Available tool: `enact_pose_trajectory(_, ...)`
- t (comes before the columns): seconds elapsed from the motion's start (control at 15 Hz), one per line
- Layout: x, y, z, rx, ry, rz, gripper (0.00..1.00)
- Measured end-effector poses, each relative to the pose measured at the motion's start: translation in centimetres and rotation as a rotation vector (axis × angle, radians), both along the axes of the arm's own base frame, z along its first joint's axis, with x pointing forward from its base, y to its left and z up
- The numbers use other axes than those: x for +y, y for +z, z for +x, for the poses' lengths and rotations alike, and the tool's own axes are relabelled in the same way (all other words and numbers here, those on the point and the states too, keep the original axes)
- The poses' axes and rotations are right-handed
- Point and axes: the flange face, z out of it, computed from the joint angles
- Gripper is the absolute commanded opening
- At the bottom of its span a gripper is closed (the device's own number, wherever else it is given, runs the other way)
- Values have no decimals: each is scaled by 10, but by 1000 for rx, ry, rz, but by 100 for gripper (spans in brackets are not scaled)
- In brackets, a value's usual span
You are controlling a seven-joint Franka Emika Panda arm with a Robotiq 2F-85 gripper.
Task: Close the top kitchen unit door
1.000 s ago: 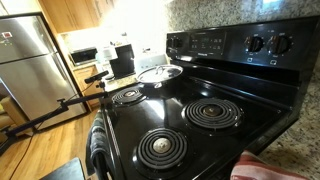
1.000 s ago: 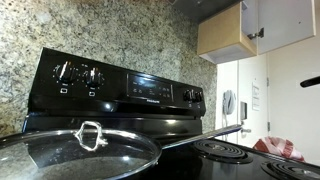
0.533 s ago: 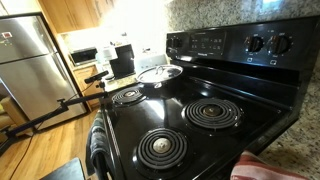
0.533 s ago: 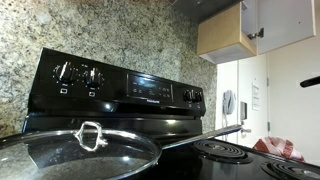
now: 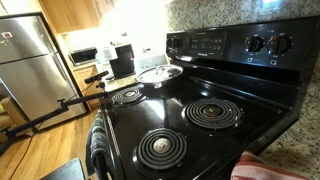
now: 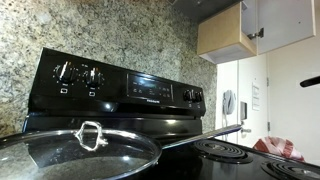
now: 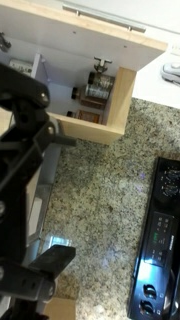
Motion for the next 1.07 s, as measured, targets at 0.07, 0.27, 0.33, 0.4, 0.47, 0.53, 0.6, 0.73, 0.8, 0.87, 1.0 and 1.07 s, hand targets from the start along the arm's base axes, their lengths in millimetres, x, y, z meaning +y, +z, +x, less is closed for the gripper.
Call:
enact_pose_trajectory(0.07, -13, 5, 4, 0, -33, 14, 100)
enact_pose_trajectory(0.27, -62, 10, 19, 24, -132, 76, 100)
enact_pose_trajectory(0.33, -79, 9, 24, 35, -161, 98, 100)
enact_pose_trajectory(0.4, -95, 7, 27, 43, -188, 127, 100)
enact_pose_trajectory(0.47, -110, 6, 29, 47, -219, 155, 100)
enact_pose_trajectory(0.53, -125, 4, 31, 51, -251, 177, 100)
enact_pose_trajectory(0.6, -139, 2, 31, 50, -292, 200, 100)
enact_pose_trajectory(0.73, -161, -1, 29, 45, -371, 240, 100)
enact_pose_trajectory(0.8, -170, -2, 27, 40, -412, 257, 100)
enact_pose_trajectory(0.87, -178, -3, 25, 32, -457, 271, 100)
enact_pose_trajectory(1.0, -191, -5, 25, 18, -540, 284, 100)
enact_pose_trajectory(1.07, -197, -5, 26, 7, -582, 288, 100)
